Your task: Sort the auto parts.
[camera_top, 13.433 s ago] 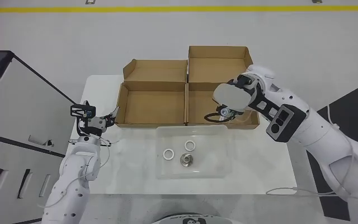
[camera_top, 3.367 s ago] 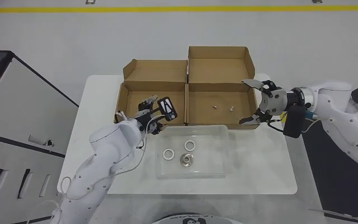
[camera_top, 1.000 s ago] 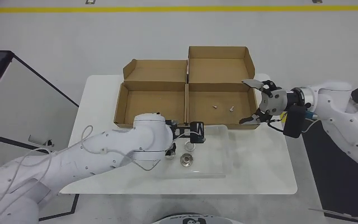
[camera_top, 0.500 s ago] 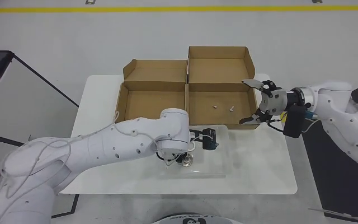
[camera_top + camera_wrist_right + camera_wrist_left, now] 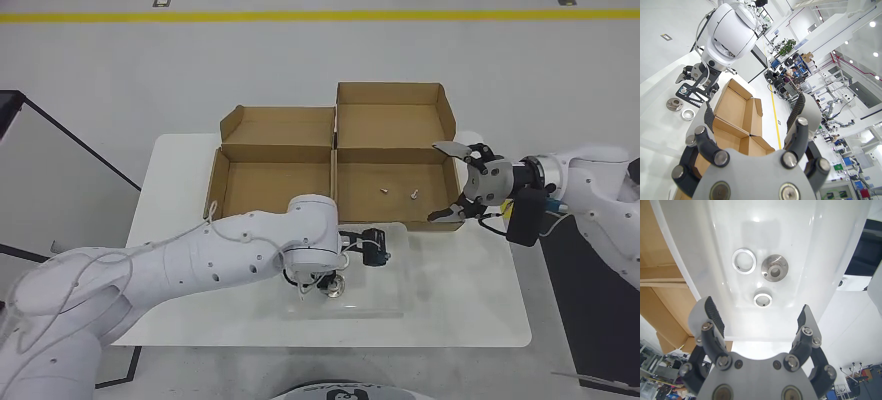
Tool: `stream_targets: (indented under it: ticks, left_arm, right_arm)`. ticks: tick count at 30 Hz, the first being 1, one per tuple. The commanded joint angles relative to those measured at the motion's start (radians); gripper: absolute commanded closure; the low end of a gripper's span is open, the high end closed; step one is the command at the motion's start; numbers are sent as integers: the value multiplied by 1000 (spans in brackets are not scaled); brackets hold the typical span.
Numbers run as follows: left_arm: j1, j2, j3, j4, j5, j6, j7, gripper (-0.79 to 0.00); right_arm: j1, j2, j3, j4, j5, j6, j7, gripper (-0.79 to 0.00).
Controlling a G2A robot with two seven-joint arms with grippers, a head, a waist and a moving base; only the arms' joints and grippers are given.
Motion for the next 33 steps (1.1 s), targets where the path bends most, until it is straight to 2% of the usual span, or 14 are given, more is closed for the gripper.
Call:
stream_targets:
  ticks: [1, 14, 15, 17, 19, 26, 31, 33]
  left_arm:
    - [8, -2, -1, 6, 9, -5, 9, -785]
    - [65, -16, 2, 38, 7, -53, 30, -776]
    - [71, -16, 0, 38, 8, -53, 38, -677]
    - [79, -17, -1, 41, 15, -53, 41, -570]
    - [85, -18, -3, 40, 20, -53, 42, -508]
    - [112, -20, -8, 53, 12, -63, 39, -511]
    - [122, -26, -11, 65, 12, -79, 42, -422]
    - [126, -29, -11, 72, 14, -85, 45, -422]
  right_arm:
    - [0, 0, 0, 0, 0, 0, 0, -785]
    - [0, 0, 0, 0, 0, 0, 0, -785]
    - [0, 0, 0, 0, 0, 0, 0, -785]
    - [0, 0, 0, 0, 0, 0, 0, -785]
    - [0, 0, 0, 0, 0, 0, 0, -785]
    - [0, 0, 0, 0, 0, 0, 0, -785]
    - [0, 0, 0, 0, 0, 0, 0, -785]
    - [0, 0, 0, 0, 0, 0, 0, -785]
